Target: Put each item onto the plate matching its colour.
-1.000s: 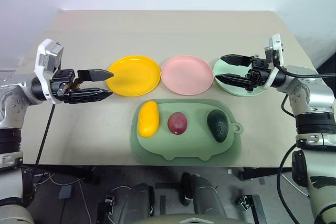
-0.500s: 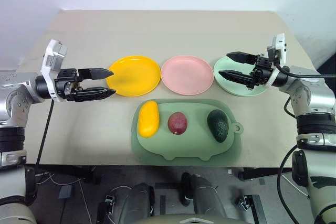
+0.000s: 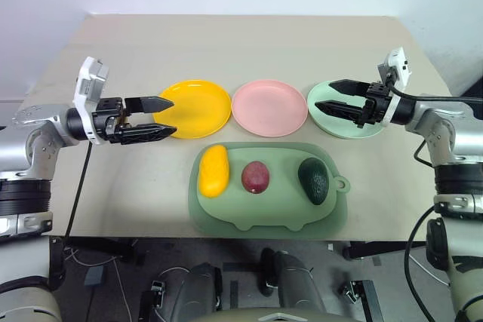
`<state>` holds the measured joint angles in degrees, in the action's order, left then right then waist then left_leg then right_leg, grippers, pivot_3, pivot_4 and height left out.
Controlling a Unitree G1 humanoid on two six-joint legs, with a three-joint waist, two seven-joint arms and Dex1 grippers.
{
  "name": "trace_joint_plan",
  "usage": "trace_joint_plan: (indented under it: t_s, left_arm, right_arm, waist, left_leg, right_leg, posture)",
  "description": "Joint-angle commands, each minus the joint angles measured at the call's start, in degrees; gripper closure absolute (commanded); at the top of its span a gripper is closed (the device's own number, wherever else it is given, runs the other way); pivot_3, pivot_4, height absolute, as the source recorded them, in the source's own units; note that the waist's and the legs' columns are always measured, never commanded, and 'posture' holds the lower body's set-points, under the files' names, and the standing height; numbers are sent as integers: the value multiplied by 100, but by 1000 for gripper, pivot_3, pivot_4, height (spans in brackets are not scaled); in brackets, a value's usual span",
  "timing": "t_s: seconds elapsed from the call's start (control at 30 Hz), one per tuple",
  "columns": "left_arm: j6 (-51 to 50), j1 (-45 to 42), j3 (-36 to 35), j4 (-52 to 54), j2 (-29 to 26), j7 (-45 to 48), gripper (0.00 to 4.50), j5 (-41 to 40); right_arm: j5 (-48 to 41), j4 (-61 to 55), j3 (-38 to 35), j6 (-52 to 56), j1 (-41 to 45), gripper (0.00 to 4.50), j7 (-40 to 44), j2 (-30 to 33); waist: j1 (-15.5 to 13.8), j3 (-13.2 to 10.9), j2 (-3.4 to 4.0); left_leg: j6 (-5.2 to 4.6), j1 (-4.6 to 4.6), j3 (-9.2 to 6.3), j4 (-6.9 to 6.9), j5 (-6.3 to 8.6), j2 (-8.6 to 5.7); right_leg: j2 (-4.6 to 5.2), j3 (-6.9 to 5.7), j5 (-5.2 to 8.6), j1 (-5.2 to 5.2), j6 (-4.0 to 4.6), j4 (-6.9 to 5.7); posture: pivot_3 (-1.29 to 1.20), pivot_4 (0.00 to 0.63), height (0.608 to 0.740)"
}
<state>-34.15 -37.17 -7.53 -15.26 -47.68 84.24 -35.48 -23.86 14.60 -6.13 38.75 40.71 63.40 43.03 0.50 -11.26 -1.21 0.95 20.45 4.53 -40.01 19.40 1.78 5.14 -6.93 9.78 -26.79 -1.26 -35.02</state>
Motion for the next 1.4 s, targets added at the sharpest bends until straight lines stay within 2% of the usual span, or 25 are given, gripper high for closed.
trace_joint_plan:
  t_s: [0.03,0.1,0.27,0.37,0.5,0.63,0.77,0.97,1.1,1.2,1.27,1.4]
  left_arm:
    - [135,-195,25,-36,20,103,50,40]
    - [137,-270,58,-104,59,123,50,61]
    - [230,-430,167,-340,161,167,50,156]
    - [272,-494,210,-428,209,194,50,201]
    - [329,-543,240,-536,283,227,50,259]
    - [302,-603,230,-620,336,231,50,276]
    - [362,-671,277,-718,362,240,50,345]
    - [413,-760,281,-845,419,207,50,409]
    - [440,-809,267,-923,463,156,50,429]
    - [433,-825,264,-952,481,149,50,447]
    - [405,-831,277,-964,468,179,50,457]
    - [430,-875,272,-1031,479,200,50,493]
  right_arm:
    - [-548,-673,-374,1239,61,0,-366,170]
    - [-310,-1120,-456,1374,-83,0,-952,247]
    - [-569,-1909,-696,2987,-75,0,-1911,224]
    - [-910,-2301,-1007,4133,-41,0,-2260,67]
    - [-1355,-3125,-1311,5189,-452,0,-2501,-130]
    - [-2095,-3489,-1588,5375,-672,0,-3091,-357]
    - [-3085,-3465,-1847,5375,-660,0,-4112,-582]
    - [-3637,-3551,-1943,5375,-696,0,-5768,-632]
    - [-4128,-3556,-1740,5375,-913,0,-6561,-492]
    - [-4970,-3404,-1812,5375,-1050,0,-7088,-432]
    - [-5856,-3163,-1749,5369,-1046,0,-7444,-282]
    - [-8375,-2790,-826,4120,-1434,0,-8695,801]
  waist:
    - [9,0,0]
    - [7,0,0]
    - [9,0,-1]
    - [8,0,-1]
    - [4,1,-2]
    - [3,1,-3]
    - [9,2,-3]
    - [10,2,-3]
    - [6,3,-4]
    - [9,3,-5]
    - [12,3,-4]
    - [8,2,-5]
  left_leg:
    - [-4,0,0,0,2,0]
    - [-12,0,0,0,7,0]
    - [-12,0,1,0,7,0]
    - [-20,1,-1,0,11,1]
    - [-24,3,-4,1,13,1]
    - [-27,3,-4,-2,15,0]
    - [-27,2,-5,0,15,0]
    - [-28,3,-4,0,16,-1]
    - [-28,3,-4,1,16,0]
    - [-29,3,-4,0,16,0]
    - [-30,3,-4,1,17,2]
    - [-32,3,-4,3,18,2]
  right_leg:
    - [0,0,0,0,0,0]
    - [0,0,0,-2,0,-1]
    - [0,1,0,-2,0,0]
    - [-1,0,0,-2,0,1]
    - [-2,0,0,-2,0,1]
    - [1,0,0,-1,0,4]
    - [0,1,0,-2,-1,6]
    - [1,2,0,-2,-1,5]
    - [0,2,0,-2,-1,6]
    - [2,3,0,-1,-1,7]
    - [1,5,0,-2,-1,8]
    - [1,5,0,0,-1,17]
  posture:
    - [0,150,740]
    - [0,150,740]
    - [0,150,740]
    - [0,150,740]
    - [0,150,740]
    - [0,150,740]
    - [0,150,740]
    - [0,150,740]
    - [0,150,740]
    - [0,150,740]
    - [0,150,740]
    - [0,150,740]
